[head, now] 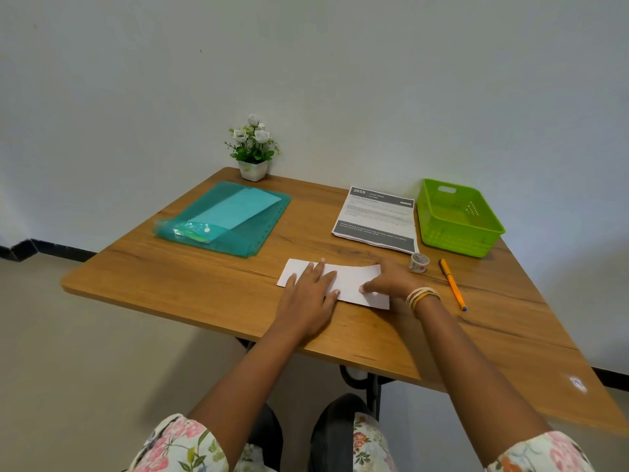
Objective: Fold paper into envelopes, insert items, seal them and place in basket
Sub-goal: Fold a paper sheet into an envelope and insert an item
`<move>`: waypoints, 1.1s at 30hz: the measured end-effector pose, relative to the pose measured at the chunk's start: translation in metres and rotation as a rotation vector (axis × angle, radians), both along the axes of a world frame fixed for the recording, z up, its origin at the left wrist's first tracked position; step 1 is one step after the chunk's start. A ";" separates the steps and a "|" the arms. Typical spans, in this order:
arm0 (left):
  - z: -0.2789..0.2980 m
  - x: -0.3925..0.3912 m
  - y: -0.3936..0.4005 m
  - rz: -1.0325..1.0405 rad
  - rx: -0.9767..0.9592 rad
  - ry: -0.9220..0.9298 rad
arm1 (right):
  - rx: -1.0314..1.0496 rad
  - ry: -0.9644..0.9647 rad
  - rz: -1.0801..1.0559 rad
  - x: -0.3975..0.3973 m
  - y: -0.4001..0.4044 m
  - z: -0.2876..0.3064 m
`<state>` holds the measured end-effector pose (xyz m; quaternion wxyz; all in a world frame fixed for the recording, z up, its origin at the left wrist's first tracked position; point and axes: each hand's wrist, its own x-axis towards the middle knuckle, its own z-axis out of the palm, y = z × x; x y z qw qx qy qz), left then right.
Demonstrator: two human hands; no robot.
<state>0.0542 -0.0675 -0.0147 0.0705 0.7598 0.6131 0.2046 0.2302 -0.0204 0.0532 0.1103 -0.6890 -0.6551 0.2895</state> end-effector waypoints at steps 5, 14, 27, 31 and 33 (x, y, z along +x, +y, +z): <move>0.000 0.001 0.000 0.028 -0.025 0.051 | 0.246 -0.044 -0.121 -0.004 0.000 -0.022; 0.005 0.000 0.002 0.043 0.047 0.133 | 0.601 -0.421 -0.041 -0.042 -0.029 -0.057; 0.003 -0.001 0.014 -0.017 -0.114 0.188 | 0.347 -0.313 0.264 -0.043 -0.020 -0.062; 0.002 -0.006 0.015 0.005 -0.114 0.204 | 0.334 -0.325 0.259 -0.033 -0.022 -0.064; 0.001 -0.015 0.015 0.018 -0.115 0.200 | 0.335 -0.345 0.232 -0.025 -0.022 -0.065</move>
